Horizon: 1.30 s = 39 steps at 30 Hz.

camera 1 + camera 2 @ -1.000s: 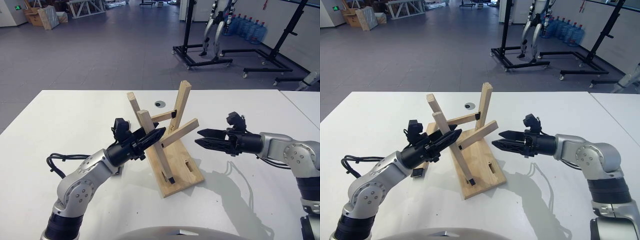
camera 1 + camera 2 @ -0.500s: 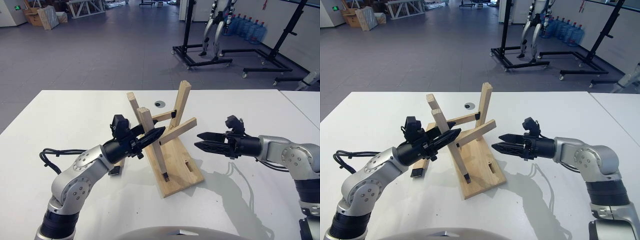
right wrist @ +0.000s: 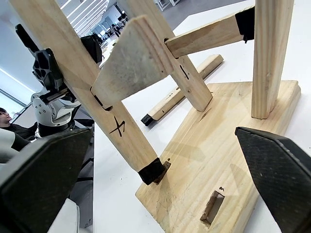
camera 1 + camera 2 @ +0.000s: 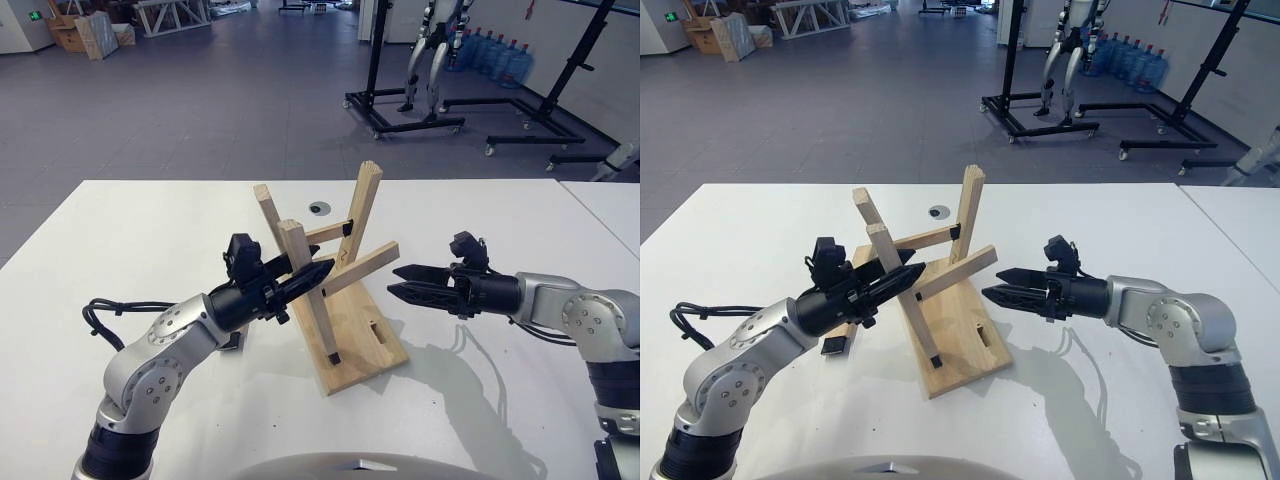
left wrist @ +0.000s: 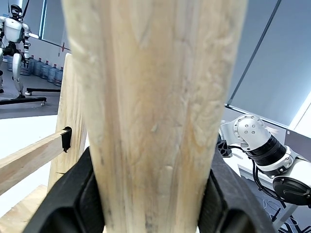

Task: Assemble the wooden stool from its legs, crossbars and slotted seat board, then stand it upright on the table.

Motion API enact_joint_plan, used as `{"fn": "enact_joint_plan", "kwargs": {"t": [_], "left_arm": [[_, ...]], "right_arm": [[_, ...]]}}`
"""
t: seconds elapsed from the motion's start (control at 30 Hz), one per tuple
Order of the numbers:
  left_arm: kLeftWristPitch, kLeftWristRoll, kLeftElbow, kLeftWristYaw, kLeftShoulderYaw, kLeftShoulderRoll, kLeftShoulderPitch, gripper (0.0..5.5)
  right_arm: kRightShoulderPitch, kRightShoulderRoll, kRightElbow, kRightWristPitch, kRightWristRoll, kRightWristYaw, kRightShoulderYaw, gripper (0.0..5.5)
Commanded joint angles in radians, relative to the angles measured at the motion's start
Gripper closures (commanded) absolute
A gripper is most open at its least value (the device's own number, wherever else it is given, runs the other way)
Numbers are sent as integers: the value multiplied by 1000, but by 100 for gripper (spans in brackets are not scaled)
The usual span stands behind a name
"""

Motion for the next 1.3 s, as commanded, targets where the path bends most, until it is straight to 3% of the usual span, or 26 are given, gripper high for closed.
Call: {"fn": "enact_joint_plan", "kwargs": {"t": [0.03,0.6,0.8,1.1,1.3], "left_arm": [[-21,61,39,-19,-28,1,18,346],[-136,331,-10,-79,-106,97,-11,346],[-204,406,34,-103,-121,111,67,346],[-381,623,148,-151,-266,160,158,346],[-331,623,161,-191,-332,192,147,346]], "right_arm": [[-13,3,-7,11,-9,-2,-1,10],[13,25,-26,20,-3,-22,-11,10],[110,-43,25,-31,-81,37,-10,10],[139,-26,117,-75,-153,77,-11,10],[153,-4,98,-68,-154,64,-9,10]]}}
